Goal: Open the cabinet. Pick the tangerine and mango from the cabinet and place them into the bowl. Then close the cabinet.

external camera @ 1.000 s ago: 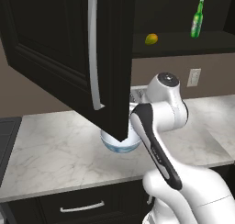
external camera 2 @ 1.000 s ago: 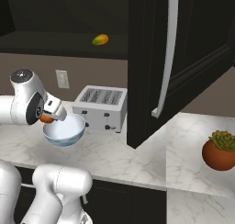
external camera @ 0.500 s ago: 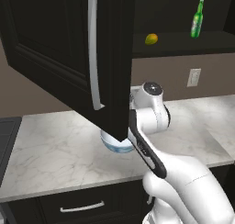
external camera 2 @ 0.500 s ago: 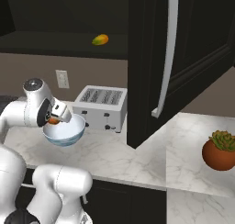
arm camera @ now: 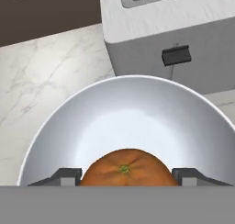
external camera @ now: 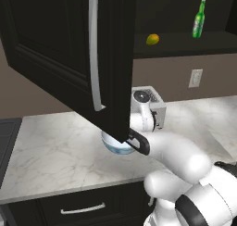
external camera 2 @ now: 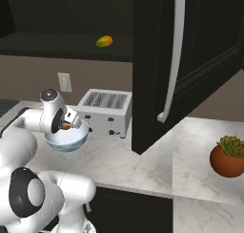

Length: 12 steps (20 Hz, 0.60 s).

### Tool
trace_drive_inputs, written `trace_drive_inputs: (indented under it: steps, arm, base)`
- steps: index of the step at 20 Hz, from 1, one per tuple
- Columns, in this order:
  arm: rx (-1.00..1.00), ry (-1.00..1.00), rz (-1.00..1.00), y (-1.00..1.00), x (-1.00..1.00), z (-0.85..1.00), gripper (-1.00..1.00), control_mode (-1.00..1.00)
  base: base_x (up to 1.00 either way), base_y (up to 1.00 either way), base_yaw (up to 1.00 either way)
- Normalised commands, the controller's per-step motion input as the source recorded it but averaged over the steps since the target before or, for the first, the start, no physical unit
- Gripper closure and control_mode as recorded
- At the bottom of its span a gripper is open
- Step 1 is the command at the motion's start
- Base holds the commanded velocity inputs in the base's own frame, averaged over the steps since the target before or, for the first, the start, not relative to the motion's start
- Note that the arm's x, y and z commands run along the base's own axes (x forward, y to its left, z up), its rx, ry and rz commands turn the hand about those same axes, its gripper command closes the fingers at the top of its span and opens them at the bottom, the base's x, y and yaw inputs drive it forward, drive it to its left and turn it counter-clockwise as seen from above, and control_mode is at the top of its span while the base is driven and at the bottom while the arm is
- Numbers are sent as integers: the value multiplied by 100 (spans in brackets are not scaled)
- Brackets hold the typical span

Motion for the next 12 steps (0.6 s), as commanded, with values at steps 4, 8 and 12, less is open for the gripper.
trace_drive_inputs:
  steps: [4,8,12]
  arm:
    - [-2,4,0,0,48,-44,100,-100]
    - [-4,1,0,3,22,-24,-100,-100]
    - [0,0,0,0,0,0,-100,-100]
  base:
    - [0,0,0]
    - [0,0,0]
    - [0,0,0]
